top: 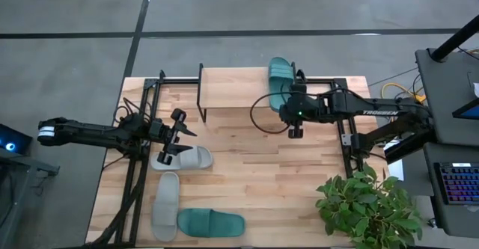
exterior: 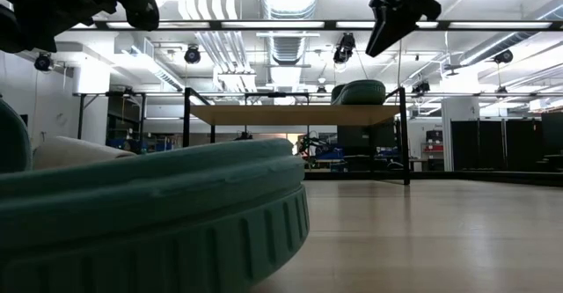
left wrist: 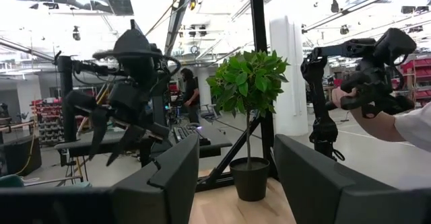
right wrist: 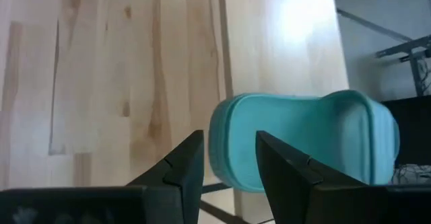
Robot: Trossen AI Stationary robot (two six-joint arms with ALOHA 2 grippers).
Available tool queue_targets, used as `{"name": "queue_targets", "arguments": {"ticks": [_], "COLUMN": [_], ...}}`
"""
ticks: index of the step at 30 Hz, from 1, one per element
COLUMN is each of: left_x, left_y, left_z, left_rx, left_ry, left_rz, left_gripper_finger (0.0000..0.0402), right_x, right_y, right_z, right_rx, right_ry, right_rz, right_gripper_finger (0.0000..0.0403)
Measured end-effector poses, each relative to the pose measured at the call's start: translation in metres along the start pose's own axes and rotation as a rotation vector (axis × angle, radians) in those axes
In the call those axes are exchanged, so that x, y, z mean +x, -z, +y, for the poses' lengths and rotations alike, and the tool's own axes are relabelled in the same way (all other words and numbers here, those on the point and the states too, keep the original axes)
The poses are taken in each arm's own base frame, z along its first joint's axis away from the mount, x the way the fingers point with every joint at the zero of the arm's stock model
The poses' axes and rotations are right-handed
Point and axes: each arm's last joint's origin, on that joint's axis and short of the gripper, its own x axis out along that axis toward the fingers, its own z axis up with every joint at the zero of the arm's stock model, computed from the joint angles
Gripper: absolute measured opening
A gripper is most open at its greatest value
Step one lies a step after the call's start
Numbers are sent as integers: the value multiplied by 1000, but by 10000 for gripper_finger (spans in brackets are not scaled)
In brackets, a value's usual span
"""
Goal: Pick and place slides into the shelf
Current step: Put the top green slide on the shelf
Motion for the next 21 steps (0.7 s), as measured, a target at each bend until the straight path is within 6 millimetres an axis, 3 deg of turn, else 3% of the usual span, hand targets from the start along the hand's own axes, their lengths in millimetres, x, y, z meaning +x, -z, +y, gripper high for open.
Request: {"name": "queue_targets", "arguments": {"ticks": [10,21], "left_x": [0,0], "left_y": [0,0], "left_z": [0,0], "left_rx": [0,24], "left_ry": [0,0], "left_rz": [0,1], "left_gripper_finger": [178,178], "right_x": [7,17], "right_y": [6,11], "right_z": [27,32], "right_rx": [-135,-176], "right_ry": [97,147], "right_rz": [38,53], "right_gripper_finger": [125,125]}}
